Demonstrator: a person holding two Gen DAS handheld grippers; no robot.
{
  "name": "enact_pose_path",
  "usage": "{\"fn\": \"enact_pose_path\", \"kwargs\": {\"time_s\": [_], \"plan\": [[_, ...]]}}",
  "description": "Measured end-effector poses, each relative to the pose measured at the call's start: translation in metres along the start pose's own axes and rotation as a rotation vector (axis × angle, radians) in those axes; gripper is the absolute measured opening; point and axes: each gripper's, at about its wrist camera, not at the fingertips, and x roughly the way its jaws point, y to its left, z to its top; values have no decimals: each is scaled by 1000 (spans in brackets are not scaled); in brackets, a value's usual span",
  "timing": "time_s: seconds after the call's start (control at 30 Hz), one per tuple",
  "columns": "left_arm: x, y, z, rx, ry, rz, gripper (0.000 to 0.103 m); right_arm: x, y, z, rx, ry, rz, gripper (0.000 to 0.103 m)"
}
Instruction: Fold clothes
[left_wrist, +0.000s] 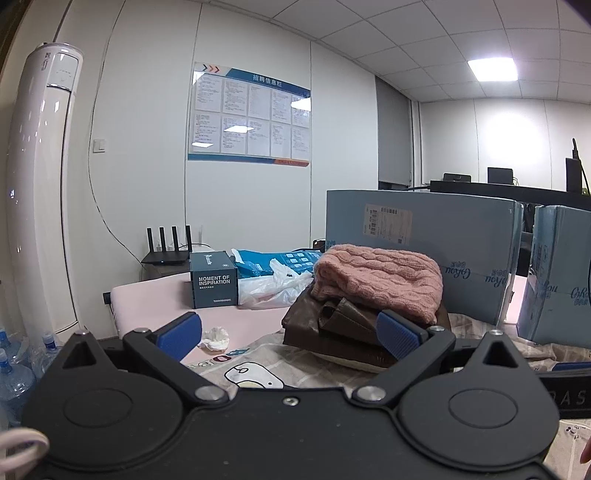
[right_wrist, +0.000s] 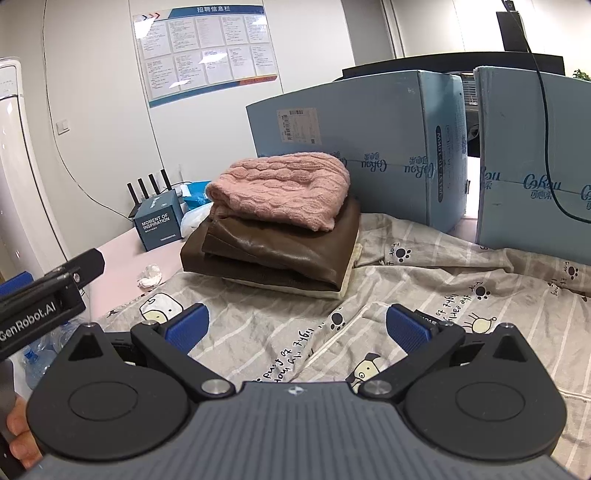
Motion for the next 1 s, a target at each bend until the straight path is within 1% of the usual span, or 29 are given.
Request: {"fn": "enact_pose_path", "kwargs": {"time_s": [1.0], "plan": [[3,-2,-3,23,15,-9,103,-1,1,1,-11,-1,-10,103]]}}
